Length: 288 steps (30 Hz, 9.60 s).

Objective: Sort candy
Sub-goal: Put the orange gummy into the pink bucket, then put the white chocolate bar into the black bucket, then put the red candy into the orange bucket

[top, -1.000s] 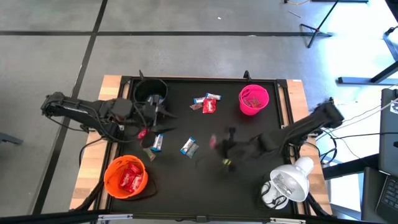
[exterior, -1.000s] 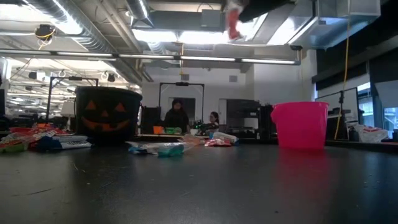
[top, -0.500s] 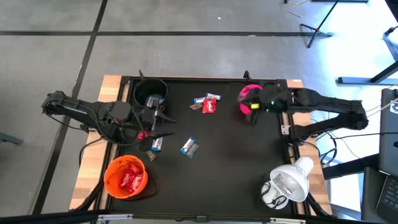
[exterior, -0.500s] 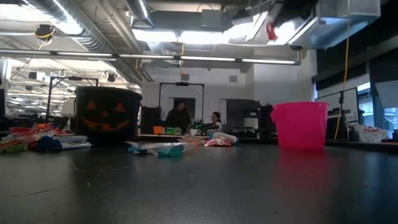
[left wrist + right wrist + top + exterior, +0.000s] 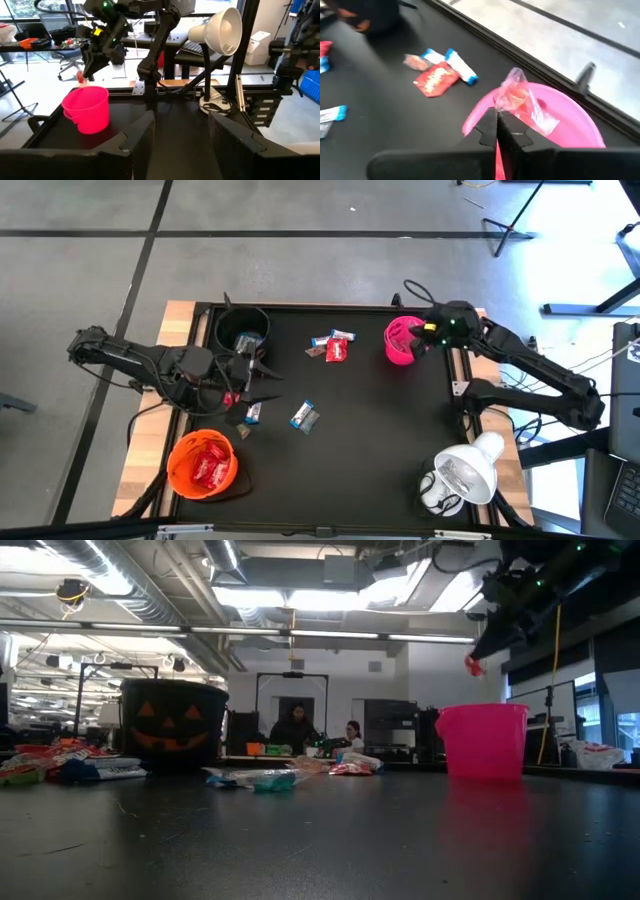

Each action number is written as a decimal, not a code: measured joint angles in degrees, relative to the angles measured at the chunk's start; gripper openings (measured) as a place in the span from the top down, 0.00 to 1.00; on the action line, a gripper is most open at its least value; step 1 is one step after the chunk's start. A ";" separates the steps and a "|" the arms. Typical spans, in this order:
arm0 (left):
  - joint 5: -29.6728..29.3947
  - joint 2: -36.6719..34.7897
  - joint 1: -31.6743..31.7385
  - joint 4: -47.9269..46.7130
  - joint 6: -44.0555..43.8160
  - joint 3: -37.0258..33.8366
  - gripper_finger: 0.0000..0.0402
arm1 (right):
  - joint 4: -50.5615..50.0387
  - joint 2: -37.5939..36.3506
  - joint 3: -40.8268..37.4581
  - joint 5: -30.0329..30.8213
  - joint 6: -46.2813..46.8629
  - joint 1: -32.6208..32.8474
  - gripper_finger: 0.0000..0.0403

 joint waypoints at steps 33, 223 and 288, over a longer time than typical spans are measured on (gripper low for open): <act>3.51 12.44 4.92 -48.49 -25.51 2.25 0.61 | 21.30 -0.59 5.39 -13.80 2.17 11.27 0.47; 10.71 12.72 17.49 -40.08 -30.92 -19.07 0.95 | 28.00 6.90 5.41 8.59 -2.73 41.24 0.47; 12.33 15.12 -29.54 -83.06 -58.24 35.28 1.00 | 30.34 16.21 5.34 10.42 -4.13 41.12 0.47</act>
